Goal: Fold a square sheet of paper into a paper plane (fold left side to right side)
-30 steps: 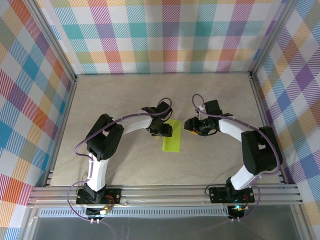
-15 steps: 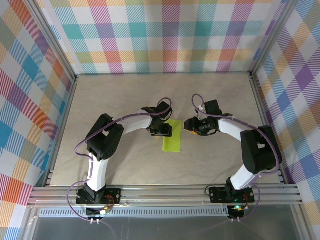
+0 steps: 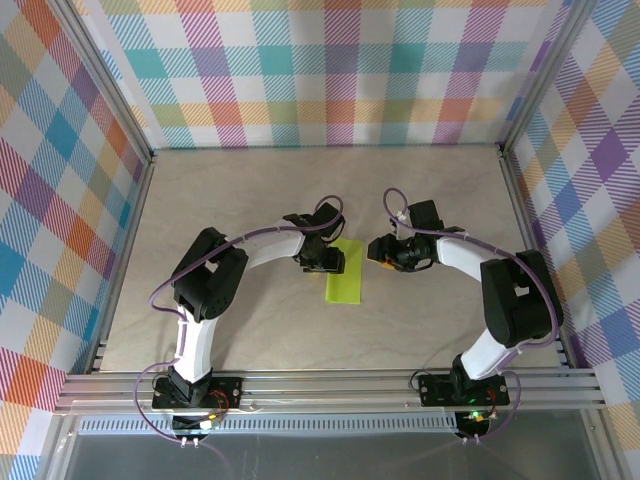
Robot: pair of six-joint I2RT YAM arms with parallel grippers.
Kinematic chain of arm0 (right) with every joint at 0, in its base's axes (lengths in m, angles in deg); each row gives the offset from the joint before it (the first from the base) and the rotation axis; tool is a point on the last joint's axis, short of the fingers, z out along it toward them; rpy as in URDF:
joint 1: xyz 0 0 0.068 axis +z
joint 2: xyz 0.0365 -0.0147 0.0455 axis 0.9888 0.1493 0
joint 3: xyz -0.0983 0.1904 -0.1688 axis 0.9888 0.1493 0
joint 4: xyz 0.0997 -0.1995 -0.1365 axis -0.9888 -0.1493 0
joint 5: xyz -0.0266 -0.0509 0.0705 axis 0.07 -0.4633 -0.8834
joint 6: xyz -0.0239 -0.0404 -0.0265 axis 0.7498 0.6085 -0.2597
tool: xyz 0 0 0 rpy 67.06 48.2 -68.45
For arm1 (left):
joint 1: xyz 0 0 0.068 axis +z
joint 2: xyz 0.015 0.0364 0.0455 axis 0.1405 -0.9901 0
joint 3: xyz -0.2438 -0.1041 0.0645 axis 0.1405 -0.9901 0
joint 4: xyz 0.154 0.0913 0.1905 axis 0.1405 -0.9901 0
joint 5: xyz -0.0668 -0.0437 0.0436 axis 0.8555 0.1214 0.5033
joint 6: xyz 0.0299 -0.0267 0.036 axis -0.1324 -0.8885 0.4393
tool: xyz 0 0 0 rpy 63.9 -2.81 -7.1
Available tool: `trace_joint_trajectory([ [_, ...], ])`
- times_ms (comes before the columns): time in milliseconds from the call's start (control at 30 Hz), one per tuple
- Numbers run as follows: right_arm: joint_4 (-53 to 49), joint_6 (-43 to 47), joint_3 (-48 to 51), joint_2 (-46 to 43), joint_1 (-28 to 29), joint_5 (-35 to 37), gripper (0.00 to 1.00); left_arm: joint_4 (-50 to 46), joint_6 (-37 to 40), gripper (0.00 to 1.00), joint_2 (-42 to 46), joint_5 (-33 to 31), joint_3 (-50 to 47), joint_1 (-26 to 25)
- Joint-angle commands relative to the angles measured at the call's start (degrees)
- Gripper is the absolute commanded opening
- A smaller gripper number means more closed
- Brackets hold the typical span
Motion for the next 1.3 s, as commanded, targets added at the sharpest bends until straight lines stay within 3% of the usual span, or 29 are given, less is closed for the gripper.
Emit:
trace_joint_trajectory([
  [0,0.26,0.11,0.54,0.72,0.18,-1.32,0.5,-1.53,0.53,0.54,-5.62,0.77,-3.69,-1.09],
  [1267,0.74,-0.15,-0.74,2.85,0.51,-3.33,0.5,-1.98,-0.78,0.55,-5.87,-0.27,-3.72,-1.09],
])
